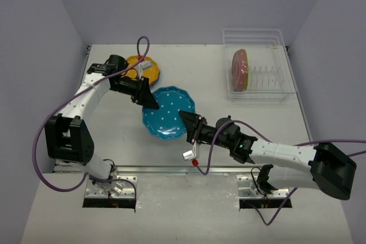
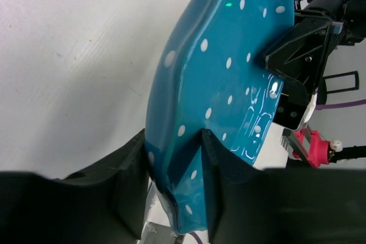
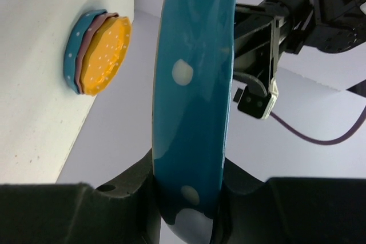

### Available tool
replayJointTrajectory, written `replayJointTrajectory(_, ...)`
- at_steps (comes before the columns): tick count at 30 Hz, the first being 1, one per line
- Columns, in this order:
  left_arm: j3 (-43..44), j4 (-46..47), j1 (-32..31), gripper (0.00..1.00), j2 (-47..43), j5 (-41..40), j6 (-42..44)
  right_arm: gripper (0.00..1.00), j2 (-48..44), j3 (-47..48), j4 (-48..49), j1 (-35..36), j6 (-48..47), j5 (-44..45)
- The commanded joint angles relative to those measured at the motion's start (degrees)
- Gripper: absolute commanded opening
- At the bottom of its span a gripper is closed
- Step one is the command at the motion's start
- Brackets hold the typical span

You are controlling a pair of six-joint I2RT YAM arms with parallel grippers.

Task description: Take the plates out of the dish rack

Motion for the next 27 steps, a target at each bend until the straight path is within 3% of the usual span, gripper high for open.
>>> replayJointTrajectory(1,0.0,-2.8,-0.7,0.19,0.3,2.8,5.8,0.0,-2.2,3.0,18.7,0.2,-2.0,1.9)
replayJointTrajectory(2,0.0,-2.7,-0.7,0.14,0.2,2.9,5.9,0.03,-2.1,3.0,18.7,0.3,-1.8,2.3)
replayJointTrajectory(4,-0.2,-1.7,-0.7,0.01,-0.3,3.3,4.8,0.32,-2.1,3.7,16.8,0.2,-0.9,3.8)
replayJointTrajectory(6,0.0,-0.2,-0.6,0.0,-0.6,4.0,3.8,0.48,-2.3,3.7,15.6,0.1,-0.5,5.2)
replayJointTrajectory(13,3.1,3.9,3.0,0.0,0.6,9.2,-2.0,0.84,-3.4,2.8,12.9,-1.8,1.8,7.8)
replayJointTrajectory(14,3.1,4.0,3.1,0.0,1.0,9.2,-2.0,0.84,-3.5,2.8,12.8,-2.1,1.8,7.9)
replayJointTrajectory(16,4.3,7.6,9.3,0.0,2.2,11.9,-8.0,0.96,-3.9,2.9,11.2,-3.1,3.1,9.6)
replayJointTrajectory(18,4.4,15.7,12.7,0.0,2.5,11.7,-13.6,0.99,-4.4,2.5,10.5,-4.7,3.6,10.1)
replayJointTrajectory(19,4.1,24.4,15.5,0.0,2.2,9.4,-21.6,0.99,-4.9,1.7,10.2,-6.0,3.9,10.4)
replayJointTrajectory(22,3.0,35.9,18.7,0.0,1.1,1.5,-34.0,0.99,-6.5,0.2,8.8,-7.9,5.8,11.1)
replayJointTrajectory(27,8.5,41.4,20.0,0.0,7.3,-13.1,-38.8,0.99,-10.2,-0.3,2.5,-11.6,11.7,15.0)
